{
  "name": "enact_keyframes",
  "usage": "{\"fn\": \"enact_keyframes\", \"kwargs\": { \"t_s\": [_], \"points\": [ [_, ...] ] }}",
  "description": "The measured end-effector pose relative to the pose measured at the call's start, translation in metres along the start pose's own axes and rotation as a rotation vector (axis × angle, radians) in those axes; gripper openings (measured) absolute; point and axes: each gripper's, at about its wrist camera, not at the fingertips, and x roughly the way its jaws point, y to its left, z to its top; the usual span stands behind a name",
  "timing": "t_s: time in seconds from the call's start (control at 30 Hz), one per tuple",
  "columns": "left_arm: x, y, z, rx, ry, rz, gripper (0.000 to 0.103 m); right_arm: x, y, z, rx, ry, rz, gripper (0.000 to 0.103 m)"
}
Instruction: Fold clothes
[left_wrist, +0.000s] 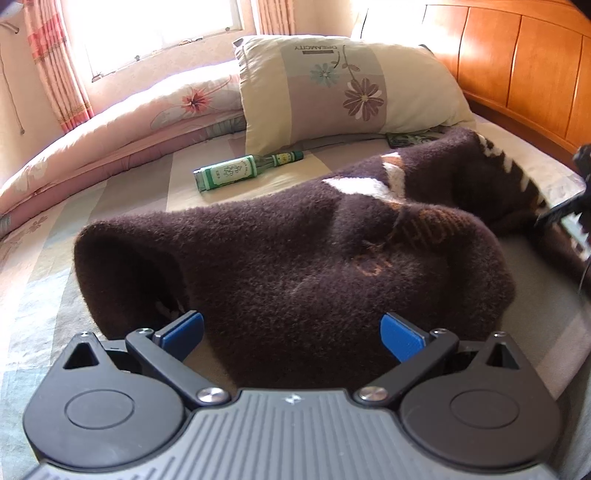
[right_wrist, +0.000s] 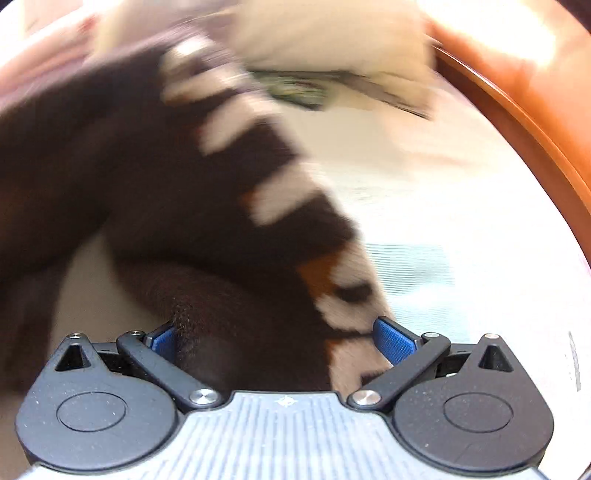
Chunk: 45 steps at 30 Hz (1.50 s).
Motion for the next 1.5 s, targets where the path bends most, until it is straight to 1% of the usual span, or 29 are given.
{"fn": "enact_keyframes", "kwargs": {
  "t_s": [0.07,0.17,0.23,0.33,0.4,0.47,0.53,0.6,0.67,0.8,0.87,0.97,1.07,1.27,1.33,1.37,1.43,1.5],
  "points": [
    [0.003,0.000,0.001,0.002,0.004,-0.002,0.102,0.003,-0.023,0.010,0.050,-0.004,-0.048,0.103],
    [0.005,-0.001,0.002,0.009,0.007,-0.005,0.102,0.010,-0.052,0.026,0.095,-0.005,-0.111,0.103],
    [0.005,-0.001,0.002,0.009,0.008,-0.005,0.102,0.014,-0.065,0.035,0.110,-0.015,-0.172,0.103],
    [0.004,0.001,0.001,0.003,0.010,-0.005,0.102,0.019,-0.087,0.038,0.144,-0.029,-0.198,0.103],
    [0.003,0.001,-0.001,-0.001,0.013,-0.008,0.102,0.018,-0.093,0.036,0.163,-0.013,-0.199,0.103],
    [0.002,0.001,-0.004,-0.003,0.014,-0.011,0.102,0.012,-0.096,0.030,0.154,0.014,-0.157,0.103],
    [0.001,0.000,-0.007,-0.005,0.017,-0.018,0.102,0.004,-0.091,0.018,0.108,0.016,-0.110,0.103],
    [0.001,-0.002,-0.009,-0.008,0.022,-0.022,0.102,-0.004,-0.085,0.007,0.068,0.023,-0.082,0.103],
    [-0.001,-0.004,-0.011,-0.011,0.026,-0.023,0.102,-0.012,-0.081,-0.008,0.056,0.033,-0.055,0.103],
    [-0.007,-0.007,-0.016,-0.024,0.025,-0.039,0.102,-0.035,-0.061,-0.032,0.020,0.005,0.022,0.103],
    [-0.011,-0.008,-0.019,-0.040,0.024,-0.041,0.102,-0.045,-0.048,-0.041,0.010,-0.011,0.064,0.103],
    [-0.015,-0.009,-0.025,-0.084,0.027,-0.067,0.102,-0.065,-0.024,-0.054,0.004,-0.035,0.178,0.103],
    [-0.016,-0.011,-0.032,-0.117,0.039,-0.091,0.102,-0.071,0.005,-0.071,0.003,-0.036,0.268,0.103],
    [-0.017,-0.017,-0.050,-0.148,0.070,-0.106,0.102,-0.077,0.064,-0.106,0.000,-0.025,0.431,0.103],
    [-0.017,-0.018,-0.058,-0.159,0.077,-0.119,0.102,-0.071,0.076,-0.118,-0.003,-0.003,0.460,0.103],
    [-0.016,-0.018,-0.062,-0.167,0.081,-0.124,0.102,-0.069,0.080,-0.123,-0.001,-0.017,0.451,0.103],
    [-0.014,-0.017,-0.070,-0.184,0.088,-0.133,0.102,-0.072,0.083,-0.137,-0.004,-0.101,0.430,0.103],
    [-0.011,-0.016,-0.077,-0.204,0.091,-0.139,0.102,-0.075,0.088,-0.150,-0.042,-0.155,0.409,0.103]
  ]
}}
